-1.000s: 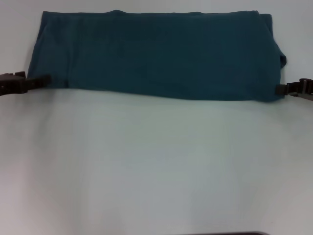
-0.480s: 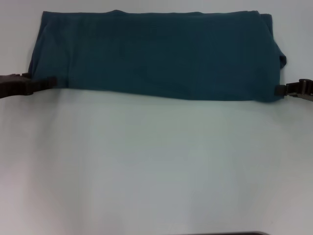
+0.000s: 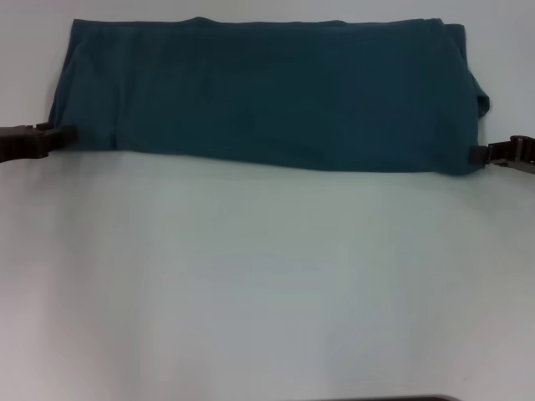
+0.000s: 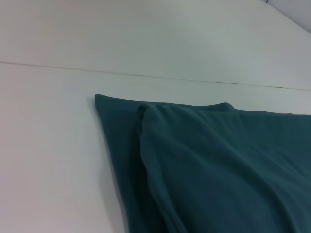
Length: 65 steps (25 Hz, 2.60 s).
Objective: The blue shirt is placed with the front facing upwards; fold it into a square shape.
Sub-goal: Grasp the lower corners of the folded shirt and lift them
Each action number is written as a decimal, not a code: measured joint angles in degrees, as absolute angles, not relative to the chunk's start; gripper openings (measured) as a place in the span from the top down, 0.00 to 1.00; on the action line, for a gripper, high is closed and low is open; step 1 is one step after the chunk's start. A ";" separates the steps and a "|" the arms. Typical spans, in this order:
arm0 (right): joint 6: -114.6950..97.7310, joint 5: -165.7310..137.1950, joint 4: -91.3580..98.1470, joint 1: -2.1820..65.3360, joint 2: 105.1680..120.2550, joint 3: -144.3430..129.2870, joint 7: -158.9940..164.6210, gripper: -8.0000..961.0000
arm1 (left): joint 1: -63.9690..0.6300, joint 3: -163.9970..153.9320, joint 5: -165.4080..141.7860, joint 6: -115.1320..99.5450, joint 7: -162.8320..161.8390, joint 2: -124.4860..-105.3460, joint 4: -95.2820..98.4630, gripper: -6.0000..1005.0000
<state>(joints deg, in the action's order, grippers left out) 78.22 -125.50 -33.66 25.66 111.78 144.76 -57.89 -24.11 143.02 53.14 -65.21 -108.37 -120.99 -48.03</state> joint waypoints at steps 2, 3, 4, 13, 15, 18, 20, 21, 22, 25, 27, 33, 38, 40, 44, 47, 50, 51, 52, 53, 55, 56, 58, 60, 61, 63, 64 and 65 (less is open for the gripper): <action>78.22 -125.50 -33.66 25.66 111.78 144.76 -57.91 0.96 | -24.11 143.01 53.13 -65.17 -108.38 -120.97 -48.00 0.40; 78.22 -125.51 -33.66 25.66 111.78 144.76 -57.93 0.96 | -24.11 143.01 53.12 -65.16 -108.39 -120.97 -47.99 0.43; 78.22 -125.50 -33.66 25.66 111.78 144.76 -57.95 0.96 | -24.10 143.03 53.12 -65.15 -108.39 -120.96 -47.99 0.56; 78.22 -125.51 -33.66 25.66 111.79 144.76 -58.25 0.96 | -24.08 142.92 53.08 -65.12 -108.43 -120.93 -47.98 0.94; 78.22 -125.48 -33.66 25.66 111.79 144.76 -58.33 0.96 | -24.08 142.91 53.08 -65.12 -108.43 -120.93 -47.98 0.97; 78.22 -125.39 -33.66 25.66 111.78 144.76 -58.40 0.96 | -24.06 142.98 53.08 -65.12 -108.45 -120.93 -48.01 0.99; 78.22 -125.33 -33.66 25.66 111.78 144.88 -58.47 0.96 | -23.96 143.19 53.08 -65.14 -108.45 -120.91 -48.22 0.99; 78.23 -125.30 -33.66 25.61 111.79 145.04 -58.50 0.96 | -23.87 143.30 53.08 -65.26 -108.47 -120.84 -48.36 0.99; 78.23 -125.28 -33.66 25.51 111.77 145.27 -58.52 0.96 | -23.80 143.38 53.08 -65.43 -108.55 -120.69 -48.48 0.99; 78.23 -125.25 -33.77 25.14 111.71 145.78 -58.58 0.96 | -23.63 143.26 53.08 -66.18 -109.13 -120.15 -48.60 0.99; 78.32 -125.24 -33.93 24.80 111.70 146.03 -58.62 0.96 | -23.54 143.30 53.08 -67.07 -109.28 -119.81 -48.61 0.99; 79.89 -125.15 -33.97 24.13 111.74 147.94 -60.71 0.95 | -23.40 143.44 53.08 -70.79 -109.29 -118.96 -48.71 0.99; 81.23 -125.14 -34.20 23.53 111.76 148.84 -61.01 0.95 | -23.00 143.45 53.08 -74.39 -108.99 -118.39 -49.04 0.99; 81.43 -125.13 -34.24 23.16 111.74 149.05 -61.01 0.95 | -22.63 143.36 53.08 -75.46 -108.92 -118.28 -49.35 0.99; 81.94 -125.13 -34.29 22.19 111.66 149.29 -61.13 0.95 | -21.26 143.35 53.09 -78.54 -108.86 -118.23 -50.88 0.99; 83.11 -125.13 -34.59 21.33 111.53 150.00 -61.68 0.95 | -20.21 143.52 53.09 -80.50 -108.84 -118.21 -52.09 0.99; 84.97 -125.14 -35.48 20.37 111.62 151.46 -62.62 0.95 | -19.34 143.52 53.09 -83.44 -108.77 -118.20 -53.41 0.98; 85.82 -125.14 -35.71 20.02 111.70 151.91 -63.03 0.95 | -19.12 143.53 53.09 -84.47 -108.73 -118.20 -53.85 0.98; 86.60 -125.15 -35.86 19.65 111.71 152.35 -63.45 0.95 | -18.95 143.53 53.09 -85.45 -108.70 -118.20 -54.23 0.98; 87.25 -125.15 -35.93 19.33 111.73 152.68 -63.83 0.95 | -18.70 143.53 53.09 -86.63 -108.67 -118.20 -54.68 0.97; 88.16 -125.16 -36.10 18.44 111.73 153.54 -64.46 0.95 | -18.13 143.52 53.09 -88.53 -108.63 -118.20 -55.74 0.97; 88.37 -125.16 -36.20 17.98 111.76 153.85 -64.61 0.95 | -17.83 143.53 53.09 -89.18 -108.62 -118.20 -56.20 0.97; 88.64 -125.17 -36.36 17.02 111.79 154.47 -64.92 0.95 | -17.40 143.52 53.09 -90.33 -108.62 -118.26 -56.92 0.96; 89.16 -125.17 -36.41 16.18 111.79 154.97 -65.30 0.95 | -17.00 143.48 53.09 -91.32 -108.62 -118.33 -57.17 0.96; 89.43 -125.17 -36.43 15.83 111.79 155.19 -65.48 0.95 | -16.69 143.42 53.09 -91.80 -108.61 -118.35 -57.25 0.96; 89.99 -125.17 -36.47 15.05 111.86 155.66 -65.89 0.95 | -16.07 143.27 53.09 -92.23 -108.58 -118.36 -57.36 0.95; 90.18 -125.18 -36.47 14.71 111.93 155.87 -66.15 0.95 | -15.77 143.19 53.09 -92.36 -108.56 -118.36 -57.39 0.95; 90.38 -125.17 -36.47 14.39 112.02 156.08 -66.43 0.95 | -15.48 143.09 53.09 -92.56 -108.53 -118.35 -57.39 0.95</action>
<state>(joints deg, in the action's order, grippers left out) 90.38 -125.17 -36.47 14.39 112.02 156.08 -66.43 -15.48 143.09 53.09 -92.56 -108.53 -118.35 -57.39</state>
